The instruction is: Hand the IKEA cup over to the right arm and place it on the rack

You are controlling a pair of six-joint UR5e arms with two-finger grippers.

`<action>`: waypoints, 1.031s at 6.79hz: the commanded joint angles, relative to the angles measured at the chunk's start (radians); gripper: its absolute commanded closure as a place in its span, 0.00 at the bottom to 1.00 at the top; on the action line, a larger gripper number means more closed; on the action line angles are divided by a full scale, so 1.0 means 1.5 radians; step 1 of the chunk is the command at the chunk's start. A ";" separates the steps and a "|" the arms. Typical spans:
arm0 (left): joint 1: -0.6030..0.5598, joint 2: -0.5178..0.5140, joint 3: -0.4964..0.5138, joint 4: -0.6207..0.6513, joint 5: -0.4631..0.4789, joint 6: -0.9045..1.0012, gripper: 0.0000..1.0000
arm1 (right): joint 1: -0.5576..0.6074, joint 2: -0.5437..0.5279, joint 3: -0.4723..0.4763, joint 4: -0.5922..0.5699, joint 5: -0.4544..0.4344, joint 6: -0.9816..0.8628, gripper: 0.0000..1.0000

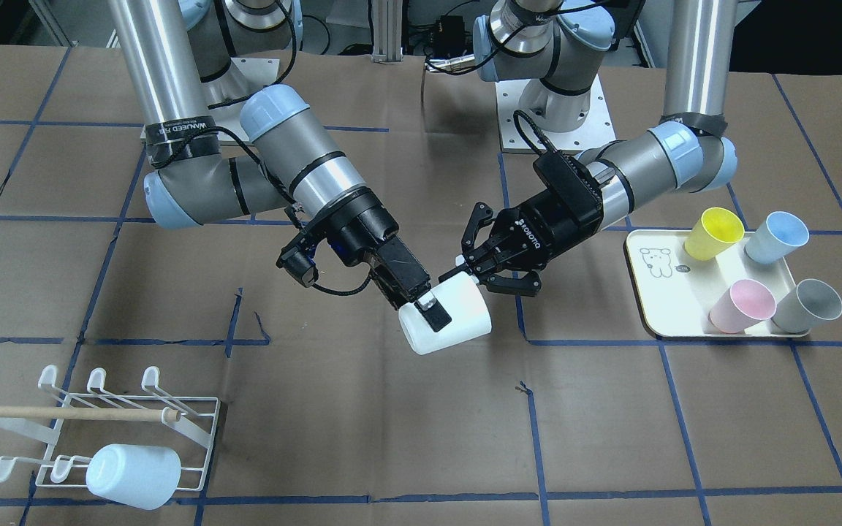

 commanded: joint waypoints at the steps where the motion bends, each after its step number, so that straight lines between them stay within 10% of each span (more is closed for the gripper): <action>1: 0.000 0.000 0.000 0.000 0.000 0.000 0.91 | 0.000 0.001 -0.002 0.001 -0.002 -0.003 0.04; 3: 0.000 -0.001 0.000 0.000 0.002 -0.001 0.91 | 0.000 0.001 -0.001 -0.003 0.006 -0.011 0.40; 7: 0.000 0.000 0.001 0.000 0.002 -0.002 0.81 | 0.000 0.002 0.001 -0.006 0.010 -0.009 0.56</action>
